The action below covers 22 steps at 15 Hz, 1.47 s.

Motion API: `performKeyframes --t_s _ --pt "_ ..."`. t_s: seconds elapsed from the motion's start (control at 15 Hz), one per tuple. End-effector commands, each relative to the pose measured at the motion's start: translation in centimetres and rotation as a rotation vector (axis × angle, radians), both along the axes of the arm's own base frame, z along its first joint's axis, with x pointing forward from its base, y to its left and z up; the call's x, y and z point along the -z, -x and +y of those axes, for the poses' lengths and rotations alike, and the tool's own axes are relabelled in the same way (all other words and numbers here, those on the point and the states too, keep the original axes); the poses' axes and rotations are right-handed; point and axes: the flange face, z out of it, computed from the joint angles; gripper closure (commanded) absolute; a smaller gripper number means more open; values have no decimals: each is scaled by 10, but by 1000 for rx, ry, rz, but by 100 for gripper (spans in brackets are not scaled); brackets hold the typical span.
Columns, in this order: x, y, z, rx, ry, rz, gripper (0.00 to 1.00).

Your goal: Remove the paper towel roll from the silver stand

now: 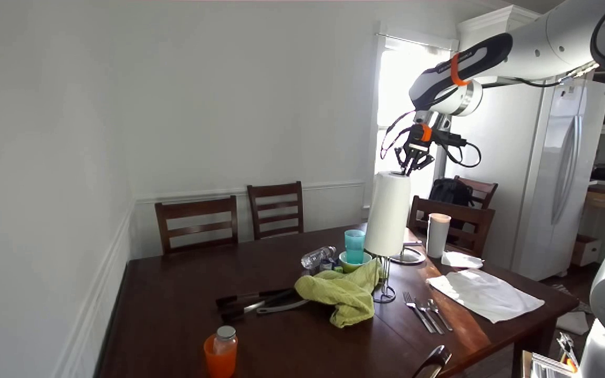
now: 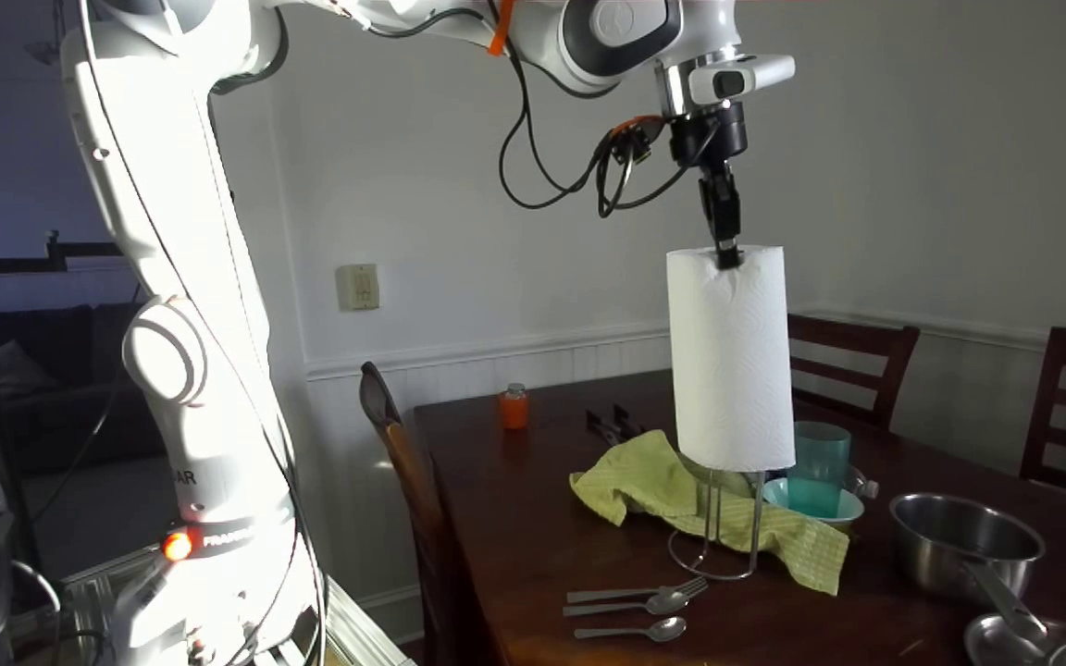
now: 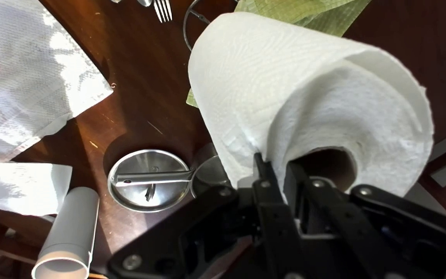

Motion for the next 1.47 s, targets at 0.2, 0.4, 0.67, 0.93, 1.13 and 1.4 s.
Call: performKeyframes --t_s 0.2,0.4,0.67,0.93,1.13,1.4 --pt "-8 0 -1 -5 2 -2 88" --pt "-7 0 -1 -6 2 -1 88" --pt "-25 1 3 -23 6 -9 97" --pt "-43 4 8 -33 8 -2 97" --pt "-65 6 12 -45 21 -21 97" --pt "-97 8 18 -66 49 -41 97"
